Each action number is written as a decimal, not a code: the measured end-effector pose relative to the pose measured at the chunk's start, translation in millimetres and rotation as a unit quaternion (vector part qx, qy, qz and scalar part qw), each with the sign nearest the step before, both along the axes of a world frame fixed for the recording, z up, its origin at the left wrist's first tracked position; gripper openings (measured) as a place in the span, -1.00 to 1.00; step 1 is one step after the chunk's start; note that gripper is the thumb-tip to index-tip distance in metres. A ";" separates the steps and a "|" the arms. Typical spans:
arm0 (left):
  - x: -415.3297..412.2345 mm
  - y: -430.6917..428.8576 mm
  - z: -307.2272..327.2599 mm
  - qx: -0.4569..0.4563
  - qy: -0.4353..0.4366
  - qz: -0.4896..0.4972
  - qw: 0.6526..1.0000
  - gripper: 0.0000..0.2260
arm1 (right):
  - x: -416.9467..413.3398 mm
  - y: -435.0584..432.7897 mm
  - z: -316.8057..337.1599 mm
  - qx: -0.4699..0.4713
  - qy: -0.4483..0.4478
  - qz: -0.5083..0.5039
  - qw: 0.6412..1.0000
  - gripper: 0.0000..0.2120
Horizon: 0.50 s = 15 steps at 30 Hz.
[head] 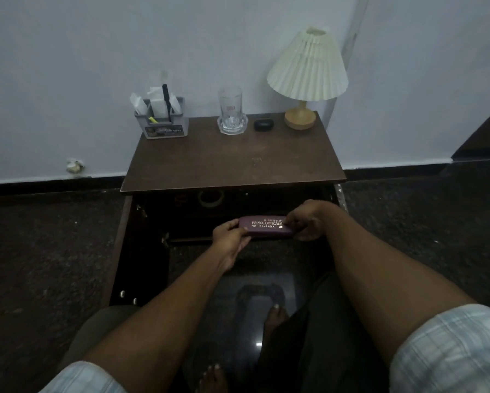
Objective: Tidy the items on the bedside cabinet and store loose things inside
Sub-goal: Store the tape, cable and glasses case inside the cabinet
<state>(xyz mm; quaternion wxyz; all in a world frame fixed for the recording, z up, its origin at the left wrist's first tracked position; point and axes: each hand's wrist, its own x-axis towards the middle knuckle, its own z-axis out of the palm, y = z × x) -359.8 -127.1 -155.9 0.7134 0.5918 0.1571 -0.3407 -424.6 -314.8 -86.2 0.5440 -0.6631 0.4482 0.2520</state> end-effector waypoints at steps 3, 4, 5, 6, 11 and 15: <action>3.8 -16.8 -12.7 0.024 -0.007 0.025 0.999 -0.65 | 0.6 -5.4 -10.4 0.001 0.000 0.023 1.000 -0.77; 4.7 -21.9 -16.7 0.030 -0.007 0.029 0.999 -0.63 | -0.3 -6.1 -17.7 0.008 -0.008 0.013 1.000 -0.77; 5.0 -27.7 -19.8 0.032 -0.007 0.030 0.999 -0.61 | -1.4 -5.9 -26.1 0.018 -0.018 -0.004 1.000 -0.76; 5.1 -33.9 -22.4 0.029 -0.005 0.032 0.999 -0.58 | -2.3 -5.9 -35.6 0.029 -0.029 -0.028 0.999 -0.72; 10.5 -71.3 -34.1 0.007 0.013 -0.022 1.000 -0.60 | 17.2 -15.9 -69.9 0.075 -0.106 -0.176 0.976 -0.60; 14.4 -100.4 -38.0 0.010 -0.015 -0.101 0.995 -0.64 | 41.1 -24.1 -92.4 0.037 -0.157 -0.281 0.946 -0.87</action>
